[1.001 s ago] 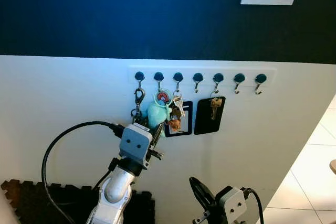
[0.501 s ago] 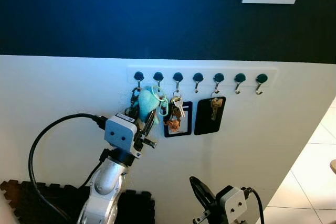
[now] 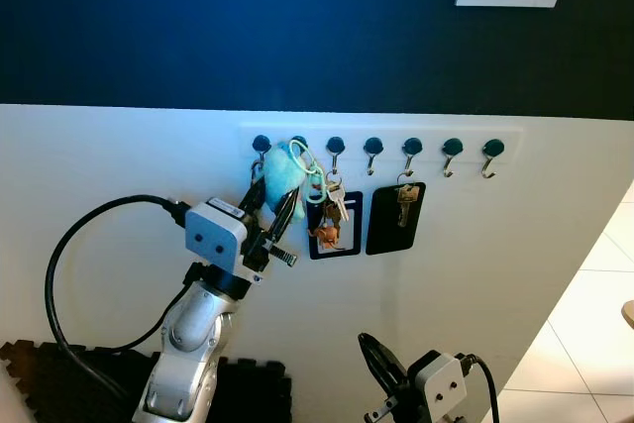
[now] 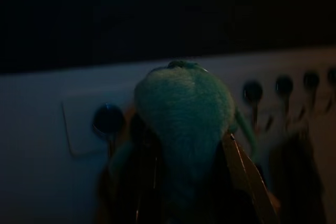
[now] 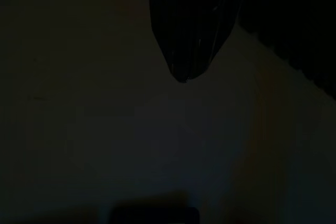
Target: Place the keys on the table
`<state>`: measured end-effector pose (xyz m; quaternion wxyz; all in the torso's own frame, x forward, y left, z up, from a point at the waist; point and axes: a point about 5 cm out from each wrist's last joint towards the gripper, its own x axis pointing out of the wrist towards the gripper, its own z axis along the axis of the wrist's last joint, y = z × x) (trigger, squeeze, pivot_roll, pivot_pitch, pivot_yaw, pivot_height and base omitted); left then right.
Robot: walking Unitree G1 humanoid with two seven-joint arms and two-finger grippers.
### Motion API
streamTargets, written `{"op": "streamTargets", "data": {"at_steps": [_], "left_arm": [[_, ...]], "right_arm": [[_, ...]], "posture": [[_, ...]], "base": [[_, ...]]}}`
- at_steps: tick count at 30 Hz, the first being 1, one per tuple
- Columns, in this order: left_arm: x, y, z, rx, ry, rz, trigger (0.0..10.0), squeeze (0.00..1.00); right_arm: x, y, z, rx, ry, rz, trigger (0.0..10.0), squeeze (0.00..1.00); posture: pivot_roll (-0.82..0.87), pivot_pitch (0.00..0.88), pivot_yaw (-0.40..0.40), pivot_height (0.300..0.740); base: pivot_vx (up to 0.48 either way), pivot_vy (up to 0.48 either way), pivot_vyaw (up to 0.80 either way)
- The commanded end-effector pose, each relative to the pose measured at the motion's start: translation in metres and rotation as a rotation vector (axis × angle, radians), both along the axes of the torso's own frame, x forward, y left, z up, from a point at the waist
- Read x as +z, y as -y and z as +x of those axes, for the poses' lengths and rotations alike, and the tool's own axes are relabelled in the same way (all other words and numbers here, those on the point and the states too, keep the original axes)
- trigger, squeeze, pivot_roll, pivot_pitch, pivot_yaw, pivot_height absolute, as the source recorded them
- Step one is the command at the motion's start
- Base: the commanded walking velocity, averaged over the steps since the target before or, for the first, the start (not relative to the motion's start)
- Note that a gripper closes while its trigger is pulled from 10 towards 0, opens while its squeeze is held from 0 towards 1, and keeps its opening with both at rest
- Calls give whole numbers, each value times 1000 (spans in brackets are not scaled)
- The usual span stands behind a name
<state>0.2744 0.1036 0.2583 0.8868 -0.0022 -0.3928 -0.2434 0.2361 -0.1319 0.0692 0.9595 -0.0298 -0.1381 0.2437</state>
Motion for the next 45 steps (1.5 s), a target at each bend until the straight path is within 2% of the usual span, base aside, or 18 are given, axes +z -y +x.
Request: {"op": "streamTargets", "data": {"at_steps": [1, 4, 8, 9, 14, 16, 23, 25, 26, 30, 31, 32, 34, 35, 36, 42, 44, 45], "left_arm": [[9, -1, -3, -18, 26, -31, 10000, 0], [16, -3, -4, -39, 30, -54, 10000, 0], [19, -4, -7, -204, -43, -56, 10000, 0], [10, -3, -13, -342, -101, -8, 10000, 0], [-5, -2, -24, -490, -187, 30, 10000, 0], [-22, -3, -34, -617, -300, 75, 10000, 0], [-48, -4, -48, -722, -440, 148, 10000, 0], [-74, -4, -55, -764, -590, 302, 10000, 0], [-95, -6, -57, -747, -693, 435, 10000, 0], [-117, -12, -59, -700, -762, 553, 10000, 0], [-155, -29, -39, -379, -925, 643, 10000, 0], [-155, -29, -39, -379, -925, 643, 10000, 0], [-179, -45, -25, -137, -1024, 628, 10000, 0], [-179, -45, -25, -137, -1024, 628, 10000, 0], [-204, -59, -22, 19, -1122, 579, 10000, 0], [-249, -71, -35, 137, -1297, 596, 10000, 0], [-273, -78, -42, 272, -1375, 556, 10000, 0], [-273, -78, -42, 272, -1375, 556, 10000, 0]], "right_arm": [[-2, 1, -2, 1, -16, -2, 10000, 0], [-3, 1, -2, 1, -19, -3, 10000, 0], [-5, 2, -3, 1, -27, -6, 10000, 0], [-6, 2, -4, 2, -33, -8, 10000, 0], [-8, 3, -5, 2, -41, -14, 10000, 0], [-12, 5, -6, -2, -53, -22, 10000, 0], [-19, 10, -12, -8, -83, -40, 10000, 0], [-28, 12, -14, -10, -132, -59, 10000, 0], [-35, 12, -16, -10, -170, -79, 10000, 0], [-45, 14, -18, -13, -230, -123, 10000, 0], [-66, 21, -23, -51, -357, -178, 10000, 0], [-66, 21, -23, -51, -357, -178, 10000, 0], [-82, 27, -28, -93, -463, -194, 10000, 0], [-82, 27, -28, -93, -463, -194, 10000, 0], [-102, 36, -36, -169, -609, -208, 10000, 0], [-125, 50, -50, -317, -791, -166, 10000, 0], [-132, 56, -55, -408, -851, -123, 10000, 0], [-132, 56, -55, -408, -851, -123, 10000, 0]], "posture": [[51, 48, 15, 740], [51, 50, 14, 740], [55, 57, 9, 740], [54, 57, 9, 740], [53, 57, 9, 740], [51, 57, 10, 740], [50, 59, 8, 740], [51, 60, 7, 740], [49, 60, 7, 740], [50, 60, 8, 740], [51, 59, 6, 740], [51, 59, 6, 740], [50, 56, 5, 740], [50, 56, 5, 740], [45, 54, 7, 740], [41, 54, 14, 740], [37, 55, 15, 740], [37, 55, 15, 740]], "base": [[0, 0, 0], [0, 0, 0], [0, 0, 0], [0, 0, 0], [0, 0, 0], [0, 0, 0], [0, 0, 0], [0, 0, 0], [0, 0, 0], [0, 0, 0], [0, 0, 0], [0, 0, 0], [0, 0, 0], [0, 0, 0], [0, 0, 0], [0, 0, 0], [0, 0, 0], [0, 0, 0]]}}
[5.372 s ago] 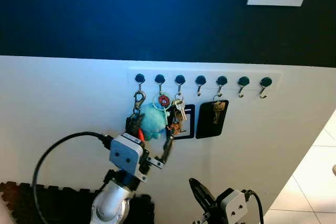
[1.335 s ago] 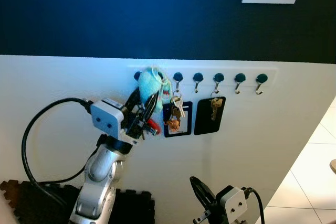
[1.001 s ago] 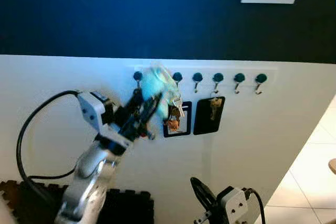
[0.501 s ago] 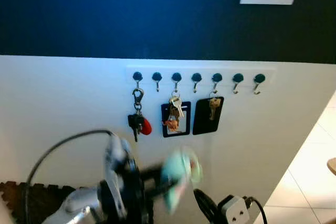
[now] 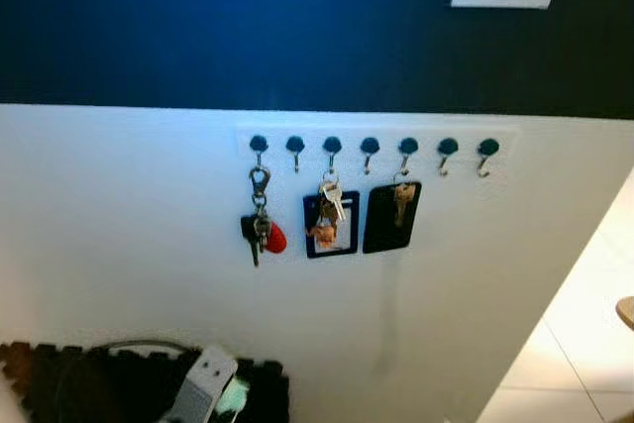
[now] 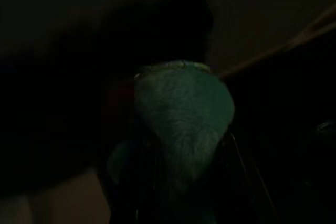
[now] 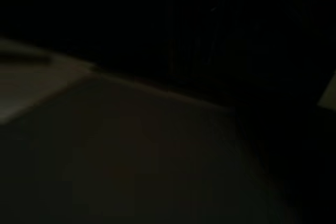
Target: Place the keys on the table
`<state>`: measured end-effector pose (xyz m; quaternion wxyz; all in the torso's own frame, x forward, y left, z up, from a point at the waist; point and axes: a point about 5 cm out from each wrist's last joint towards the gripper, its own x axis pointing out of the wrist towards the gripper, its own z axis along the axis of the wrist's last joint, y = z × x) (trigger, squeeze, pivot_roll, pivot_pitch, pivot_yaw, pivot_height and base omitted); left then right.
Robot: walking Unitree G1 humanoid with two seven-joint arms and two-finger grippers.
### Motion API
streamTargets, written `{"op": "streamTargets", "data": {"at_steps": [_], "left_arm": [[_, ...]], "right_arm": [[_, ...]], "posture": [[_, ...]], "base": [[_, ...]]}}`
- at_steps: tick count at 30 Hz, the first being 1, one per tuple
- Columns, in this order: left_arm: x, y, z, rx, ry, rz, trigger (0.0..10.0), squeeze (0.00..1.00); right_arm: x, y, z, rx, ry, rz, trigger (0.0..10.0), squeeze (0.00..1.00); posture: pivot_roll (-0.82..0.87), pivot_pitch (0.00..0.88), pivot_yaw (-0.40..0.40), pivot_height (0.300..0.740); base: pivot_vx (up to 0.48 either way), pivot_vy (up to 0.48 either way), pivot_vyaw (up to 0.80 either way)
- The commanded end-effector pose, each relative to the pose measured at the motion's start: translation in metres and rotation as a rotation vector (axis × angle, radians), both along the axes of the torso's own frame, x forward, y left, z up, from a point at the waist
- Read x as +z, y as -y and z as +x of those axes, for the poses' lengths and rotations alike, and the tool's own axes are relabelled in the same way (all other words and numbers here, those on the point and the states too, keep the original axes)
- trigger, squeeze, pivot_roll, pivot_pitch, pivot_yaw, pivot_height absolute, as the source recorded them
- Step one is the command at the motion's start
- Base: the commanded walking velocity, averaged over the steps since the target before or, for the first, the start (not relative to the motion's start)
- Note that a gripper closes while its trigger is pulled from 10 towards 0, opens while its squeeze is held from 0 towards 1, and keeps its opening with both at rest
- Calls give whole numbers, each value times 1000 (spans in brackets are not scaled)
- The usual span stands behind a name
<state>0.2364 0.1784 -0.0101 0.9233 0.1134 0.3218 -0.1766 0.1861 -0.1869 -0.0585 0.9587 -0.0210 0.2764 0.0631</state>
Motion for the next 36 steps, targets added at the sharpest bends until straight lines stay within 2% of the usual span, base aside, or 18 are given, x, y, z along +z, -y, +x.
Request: {"op": "streamTargets", "data": {"at_steps": [1, 2, 3, 5, 6, 8, 10, 16, 26, 36], "left_arm": [[-16, -6, -10, 80, -58, 38, 10000, 0], [-25, -9, -14, 126, -95, 57, 10000, 0], [-35, -14, -20, 224, -129, 11, 10000, 0], [-43, -20, -28, 347, -145, -47, 10000, 0], [-43, -20, -28, 347, -145, -47, 10000, 0], [-46, -28, -31, 435, -147, -65, 10000, 0], [-46, -29, -29, 451, -125, -64, 10000, 0], [-45, -17, -25, 355, -94, -74, 10000, 0], [-49, -10, -26, 339, -82, -92, 10000, 0], [-51, -7, -27, 327, -77, -97, 10000, 0]], "right_arm": [[-7, 4, -7, -79, -50, 17, 10000, 0], [-9, 5, -8, -115, -67, 27, 10000, 0], [-10, 9, -8, -176, -81, 46, 10000, 0], [-11, 13, -8, -238, -94, 67, 10000, 0], [-11, 13, -8, -238, -94, 67, 10000, 0], [-11, 15, -8, -243, -94, 49, 10000, 0], [-13, 15, -9, -232, -109, 19, 10000, 0], [-14, 9, -7, -214, -111, 31, 10000, 0], [-13, 3, -4, -178, -106, 25, 10000, 0], [-14, 4, -6, -170, -113, 23, 10000, 0]], "posture": [[37, 55, 15, 740], [39, 53, 19, 740], [44, 50, 17, 740], [43, 51, 22, 740], [43, 51, 22, 740], [40, 45, 23, 740], [40, 37, 24, 740], [36, 33, 21, 740], [31, 26, 18, 740], [29, 20, 15, 740]], "base": [[0, 0, 0], [0, 0, 0], [0, 0, 0], [0, 0, 0], [0, 0, 0], [0, 0, 0], [0, 0, 0], [0, 0, 0], [0, 0, 0], [0, 0, 0]]}}
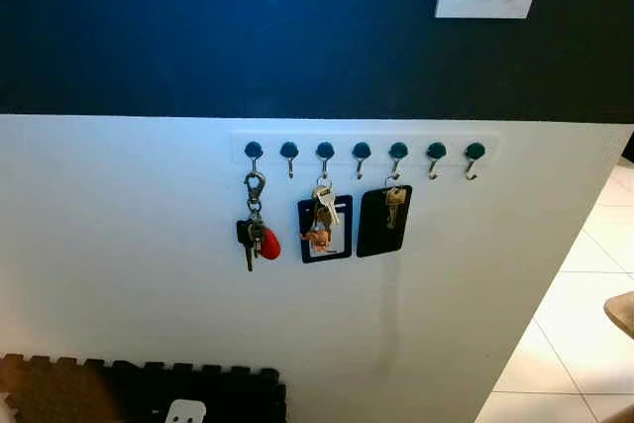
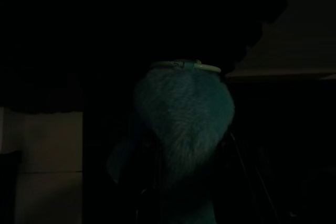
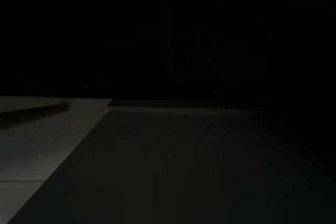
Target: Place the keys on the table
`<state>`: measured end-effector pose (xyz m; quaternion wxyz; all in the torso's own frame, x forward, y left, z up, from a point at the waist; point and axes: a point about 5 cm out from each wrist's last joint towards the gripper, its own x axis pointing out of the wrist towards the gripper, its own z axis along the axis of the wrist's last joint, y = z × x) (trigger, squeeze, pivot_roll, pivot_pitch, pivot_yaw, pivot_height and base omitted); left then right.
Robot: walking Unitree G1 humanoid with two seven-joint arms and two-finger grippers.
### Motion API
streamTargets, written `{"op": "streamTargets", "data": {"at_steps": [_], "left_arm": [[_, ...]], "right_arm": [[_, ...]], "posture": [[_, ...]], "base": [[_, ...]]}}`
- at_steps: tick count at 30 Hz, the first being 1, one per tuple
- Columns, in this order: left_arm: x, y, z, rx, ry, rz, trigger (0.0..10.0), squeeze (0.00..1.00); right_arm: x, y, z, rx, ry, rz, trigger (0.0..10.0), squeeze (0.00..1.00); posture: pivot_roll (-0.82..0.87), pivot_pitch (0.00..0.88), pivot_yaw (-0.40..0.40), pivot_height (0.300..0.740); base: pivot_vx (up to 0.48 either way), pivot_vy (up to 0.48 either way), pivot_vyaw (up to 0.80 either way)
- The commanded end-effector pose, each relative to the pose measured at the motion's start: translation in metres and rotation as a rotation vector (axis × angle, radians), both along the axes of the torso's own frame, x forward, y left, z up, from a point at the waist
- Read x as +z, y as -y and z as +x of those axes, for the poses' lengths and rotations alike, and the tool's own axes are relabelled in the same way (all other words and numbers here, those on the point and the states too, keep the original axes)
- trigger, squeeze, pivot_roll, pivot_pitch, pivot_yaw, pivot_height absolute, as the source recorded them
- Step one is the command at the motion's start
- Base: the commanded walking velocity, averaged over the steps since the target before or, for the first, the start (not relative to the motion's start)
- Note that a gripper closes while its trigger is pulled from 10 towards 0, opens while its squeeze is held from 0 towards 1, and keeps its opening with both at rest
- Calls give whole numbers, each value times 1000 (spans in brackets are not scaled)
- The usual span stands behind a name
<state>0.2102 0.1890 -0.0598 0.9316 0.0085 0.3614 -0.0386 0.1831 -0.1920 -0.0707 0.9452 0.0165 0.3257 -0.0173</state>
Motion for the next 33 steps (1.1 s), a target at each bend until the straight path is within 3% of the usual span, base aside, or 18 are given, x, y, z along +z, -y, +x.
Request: {"op": "streamTargets", "data": {"at_steps": [1, 33], "left_arm": [[-1, 4, -1, -10, -2, -5, 10000, 0], [5, 9, 12, -60, 37, 8, 10000, 0]], "right_arm": [[-2, -1, -3, 6, -10, 4, 10000, 0], [-3, -5, -3, 9, -11, 12, 10000, 0]], "posture": [[29, 20, 15, 740], [37, 27, 21, 740]], "base": [[0, 0, 0], [-264, 0, 0]]}}
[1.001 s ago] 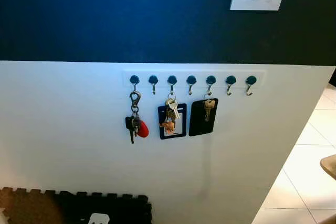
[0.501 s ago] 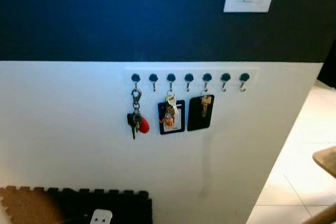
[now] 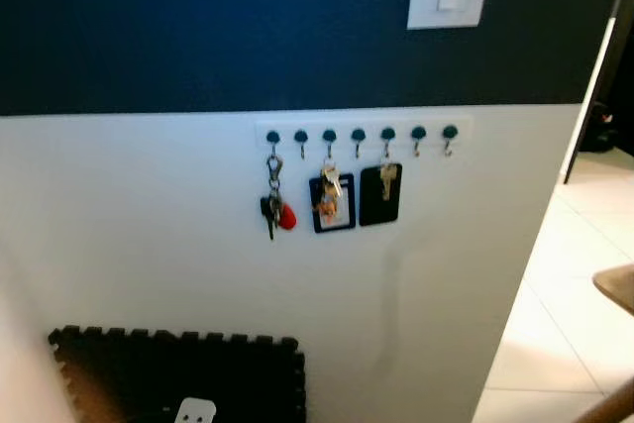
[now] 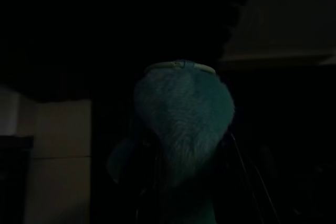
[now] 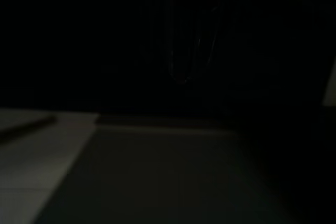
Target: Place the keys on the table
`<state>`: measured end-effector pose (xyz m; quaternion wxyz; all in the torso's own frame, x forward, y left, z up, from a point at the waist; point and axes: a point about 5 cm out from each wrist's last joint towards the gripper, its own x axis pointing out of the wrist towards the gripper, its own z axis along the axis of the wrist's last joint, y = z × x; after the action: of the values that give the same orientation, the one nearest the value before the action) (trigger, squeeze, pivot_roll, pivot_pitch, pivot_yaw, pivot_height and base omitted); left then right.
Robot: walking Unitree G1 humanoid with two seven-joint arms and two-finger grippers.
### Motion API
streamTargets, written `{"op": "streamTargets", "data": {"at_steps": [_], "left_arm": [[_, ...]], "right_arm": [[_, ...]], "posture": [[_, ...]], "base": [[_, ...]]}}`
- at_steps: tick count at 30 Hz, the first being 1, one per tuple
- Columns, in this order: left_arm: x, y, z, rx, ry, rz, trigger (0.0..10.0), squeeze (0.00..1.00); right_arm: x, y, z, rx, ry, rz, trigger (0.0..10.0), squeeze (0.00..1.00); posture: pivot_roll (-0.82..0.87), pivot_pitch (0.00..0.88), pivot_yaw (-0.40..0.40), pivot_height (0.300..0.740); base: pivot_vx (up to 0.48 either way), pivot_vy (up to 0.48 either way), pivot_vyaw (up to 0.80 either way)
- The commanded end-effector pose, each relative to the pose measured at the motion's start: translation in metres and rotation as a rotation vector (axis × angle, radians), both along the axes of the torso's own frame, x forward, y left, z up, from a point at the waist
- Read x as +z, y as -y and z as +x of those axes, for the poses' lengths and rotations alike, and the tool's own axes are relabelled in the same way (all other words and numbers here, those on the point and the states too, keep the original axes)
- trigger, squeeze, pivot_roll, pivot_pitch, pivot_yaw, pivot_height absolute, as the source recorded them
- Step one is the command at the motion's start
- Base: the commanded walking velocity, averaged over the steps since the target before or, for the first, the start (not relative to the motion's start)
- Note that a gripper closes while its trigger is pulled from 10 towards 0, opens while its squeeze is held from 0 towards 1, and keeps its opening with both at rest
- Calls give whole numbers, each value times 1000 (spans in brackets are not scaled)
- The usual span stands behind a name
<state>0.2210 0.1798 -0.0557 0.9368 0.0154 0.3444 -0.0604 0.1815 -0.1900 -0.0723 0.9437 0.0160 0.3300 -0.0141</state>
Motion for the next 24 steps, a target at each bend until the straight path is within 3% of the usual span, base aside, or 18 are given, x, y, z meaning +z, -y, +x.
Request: {"op": "streamTargets", "data": {"at_steps": [1, 18, 24], "left_arm": [[1, 0, 1, -17, 1, 17, 10000, 0], [3, 3, 5, -93, 1, 32, 10000, 0], [3, 6, 6, -103, 5, 25, 10000, 0]], "right_arm": [[-1, -4, -1, 2, -2, 11, 10000, 0], [-3, -4, -5, -13, -15, 18, 10000, 0], [-3, -4, -4, -16, -17, 17, 10000, 0]], "posture": [[38, 29, 22, 740], [43, 45, 34, 740], [45, 47, 34, 740]], "base": [[0, 0, 0], [0, 0, 0], [0, -464, 0]]}}
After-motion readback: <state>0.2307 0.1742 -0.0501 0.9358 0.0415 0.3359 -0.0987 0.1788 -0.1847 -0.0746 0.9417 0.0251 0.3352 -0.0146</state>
